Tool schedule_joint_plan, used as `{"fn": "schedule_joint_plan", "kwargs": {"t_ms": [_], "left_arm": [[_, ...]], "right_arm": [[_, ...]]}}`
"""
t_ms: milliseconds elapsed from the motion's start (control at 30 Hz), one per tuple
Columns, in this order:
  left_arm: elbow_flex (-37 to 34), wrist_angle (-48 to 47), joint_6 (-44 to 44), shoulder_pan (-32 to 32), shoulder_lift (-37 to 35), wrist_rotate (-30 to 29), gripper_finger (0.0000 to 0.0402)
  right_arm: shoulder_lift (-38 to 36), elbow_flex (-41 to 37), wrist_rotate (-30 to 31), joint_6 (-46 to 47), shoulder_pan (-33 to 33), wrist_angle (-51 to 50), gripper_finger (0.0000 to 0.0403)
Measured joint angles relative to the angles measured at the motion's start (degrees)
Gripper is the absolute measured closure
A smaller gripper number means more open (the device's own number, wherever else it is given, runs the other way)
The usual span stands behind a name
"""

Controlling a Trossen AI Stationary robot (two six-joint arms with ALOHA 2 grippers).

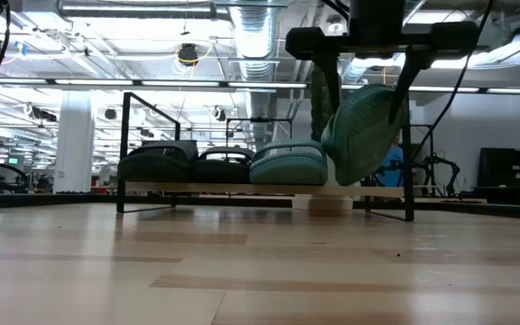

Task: Pick and place slides into the shelf
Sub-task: Put the green slipper on the shelf, then return to Home Position

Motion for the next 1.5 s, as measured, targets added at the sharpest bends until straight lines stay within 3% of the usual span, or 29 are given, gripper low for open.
{"fn": "schedule_joint_plan", "kwargs": {"t_ms": [700, 1067, 1133, 1233, 1400, 1500], "left_arm": [[0.00, 0.28, -0.42, 0.00, 0.02, 1.33, 0.0358], [0.00, 0.61, 0.47, -0.01, 0.02, 1.27, 0.0358], [0.00, 0.59, 1.71, -0.01, -0.08, 0.84, 0.0358], [-0.02, 0.46, 1.94, -0.04, -1.73, -1.87, 0.0358], [0.94, 0.52, 1.23, -2.62, -8.61, -9.03, 0.0358], [0.92, 0.68, 2.15, -5.84, -13.08, -15.15, 0.0358]], "right_arm": [[0.00, 3.52, -2.84, -1.56, -0.11, -12.47, 0.0132], [-1.20, 3.52, -1.40, -4.51, 0.55, -16.45, 0.0132], [-2.70, 3.54, 2.59, -5.92, 1.92, -16.59, 0.0132], [-6.46, 3.52, 16.13, -10.77, 5.20, -13.18, 0.0133], [-14.58, 3.54, 42.83, -31.25, 12.93, -2.63, 0.0147], [-19.03, 3.54, 53.57, -41.12, 16.89, -0.89, 0.0168]]}}
